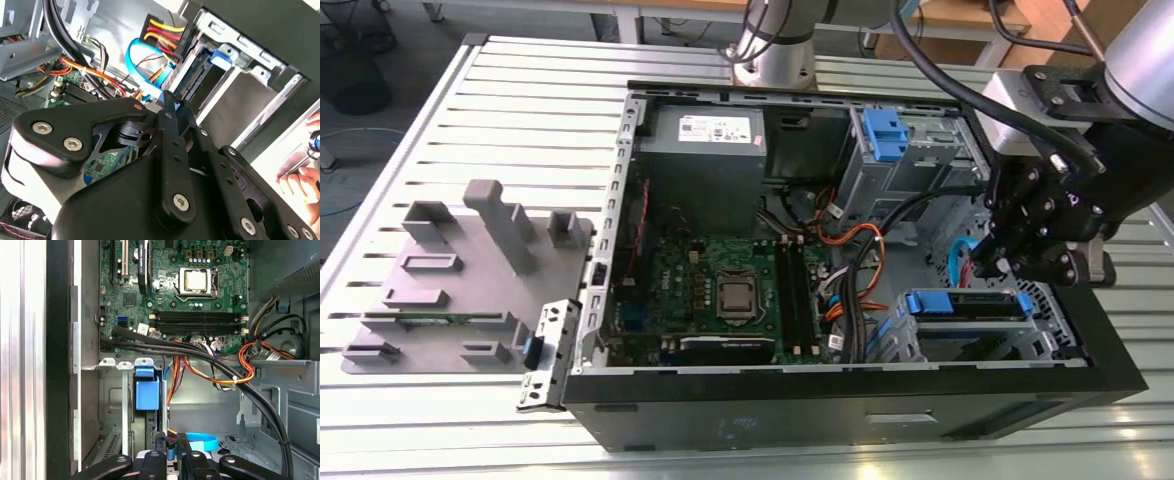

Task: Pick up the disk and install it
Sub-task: 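Insert the first disk wire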

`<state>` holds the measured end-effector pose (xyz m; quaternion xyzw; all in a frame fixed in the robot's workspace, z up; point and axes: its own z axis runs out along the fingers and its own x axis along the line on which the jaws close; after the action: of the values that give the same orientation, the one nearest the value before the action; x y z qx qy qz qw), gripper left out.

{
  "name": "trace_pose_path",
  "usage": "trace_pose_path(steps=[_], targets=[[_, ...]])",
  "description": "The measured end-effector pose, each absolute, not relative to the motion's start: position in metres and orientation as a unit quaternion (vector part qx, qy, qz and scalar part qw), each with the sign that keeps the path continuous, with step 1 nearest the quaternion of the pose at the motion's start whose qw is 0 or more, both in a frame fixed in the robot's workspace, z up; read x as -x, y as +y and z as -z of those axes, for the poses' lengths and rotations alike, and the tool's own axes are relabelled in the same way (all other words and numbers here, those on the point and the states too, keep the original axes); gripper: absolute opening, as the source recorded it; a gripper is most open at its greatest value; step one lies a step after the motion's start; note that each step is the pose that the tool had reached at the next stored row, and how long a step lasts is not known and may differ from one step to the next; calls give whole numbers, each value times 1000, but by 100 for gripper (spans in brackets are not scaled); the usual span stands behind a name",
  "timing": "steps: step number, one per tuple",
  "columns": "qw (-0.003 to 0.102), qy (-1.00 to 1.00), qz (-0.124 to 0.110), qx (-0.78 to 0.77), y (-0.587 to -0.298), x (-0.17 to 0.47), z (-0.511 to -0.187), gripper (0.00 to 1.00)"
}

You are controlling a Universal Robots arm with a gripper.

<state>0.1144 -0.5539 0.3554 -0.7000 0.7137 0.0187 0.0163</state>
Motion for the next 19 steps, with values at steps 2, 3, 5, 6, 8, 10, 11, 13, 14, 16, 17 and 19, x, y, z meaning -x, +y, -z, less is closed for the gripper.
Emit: trace_pose_path(steps=[2,3,5,6,8,10,11,13,14,16,17,19], targets=[[16,714,-19,700,-554,-117,-355,23],[16,714,-19,700,-554,-117,-355,23],[16,714,-19,700,-554,-117,-355,23],[16,714,-19,700,-554,-117,-355,23],[16,714,-19,700,-554,-117,-355,23],[16,714,-18,700,-554,-117,-355,23],[16,714,-18,700,-554,-117,-355,22],[16,714,-18,700,-554,-117,-355,16],[16,714,-18,700,-554,-117,-355,16],[16,714,-18,700,-554,-117,-355,16],[16,714,-18,700,-554,-117,-355,16],[16,714,-18,700,-554,-117,-355,16]])
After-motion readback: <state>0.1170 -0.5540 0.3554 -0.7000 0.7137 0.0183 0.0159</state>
